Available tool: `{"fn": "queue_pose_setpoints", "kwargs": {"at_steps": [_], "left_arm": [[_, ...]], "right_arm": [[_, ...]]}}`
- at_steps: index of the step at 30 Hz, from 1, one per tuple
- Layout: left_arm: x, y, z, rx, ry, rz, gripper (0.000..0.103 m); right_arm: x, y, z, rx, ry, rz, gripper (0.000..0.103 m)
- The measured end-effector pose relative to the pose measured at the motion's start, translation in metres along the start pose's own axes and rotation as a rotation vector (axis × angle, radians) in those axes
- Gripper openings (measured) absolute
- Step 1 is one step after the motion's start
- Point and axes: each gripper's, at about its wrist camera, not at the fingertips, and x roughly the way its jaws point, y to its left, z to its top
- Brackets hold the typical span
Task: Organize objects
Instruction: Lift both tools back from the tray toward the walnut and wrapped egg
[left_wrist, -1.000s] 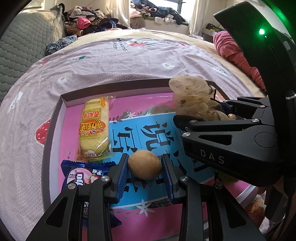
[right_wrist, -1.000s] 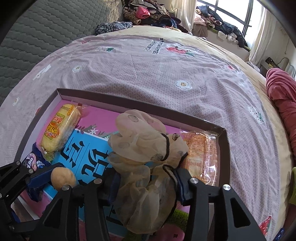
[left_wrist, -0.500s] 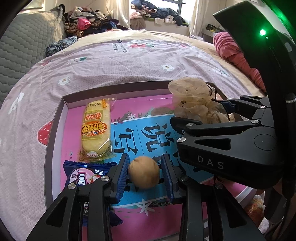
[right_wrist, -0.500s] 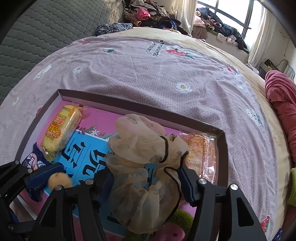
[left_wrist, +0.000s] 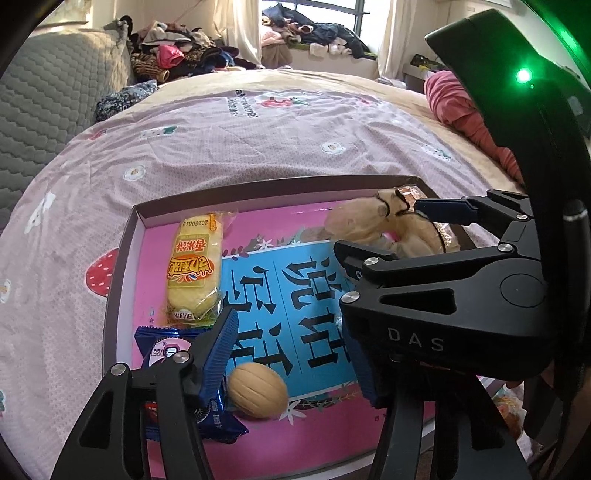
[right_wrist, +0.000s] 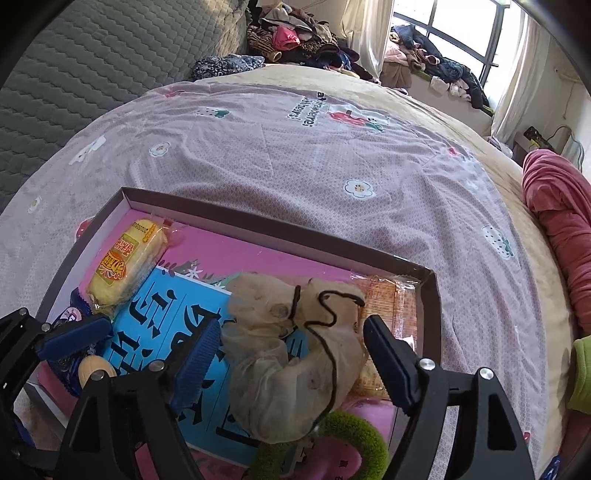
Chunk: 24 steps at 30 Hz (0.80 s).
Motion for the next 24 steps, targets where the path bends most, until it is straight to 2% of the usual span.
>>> {"fn": "queue_pose_setpoints", "kwargs": {"at_steps": [2,5,7,16,24], "left_arm": [[-0.001,0.0,0.0,0.001,-0.001,0.002,0.061],[-0.005,0.0,0.001,0.0,-0.006,-0.001,0.067],[-0.009,0.0,0.002,0.002,-0.015,0.003,0.076],[-0.032,0.0,0.006,-0.005,-0.051,0.01,0.082],[-0.081,0.001,0.01,-0.009,-0.153,-0.004,0.086]], "right_arm": [[-0.004,-0.001,0.0,0.006,-0.011,0.0,0.081],[-0.011,-0.003,0.001,0.012,-0.03,-0.004,0.085],[-0.016,-0.005,0.001,0.019,-0.041,-0.004,0.086],[-0.06,-0.015,-0.001,0.084,-0.156,0.009,0.087],[-0.119,-0.019,-0.014,0.138,-0.273,0.028,0.094]]}}
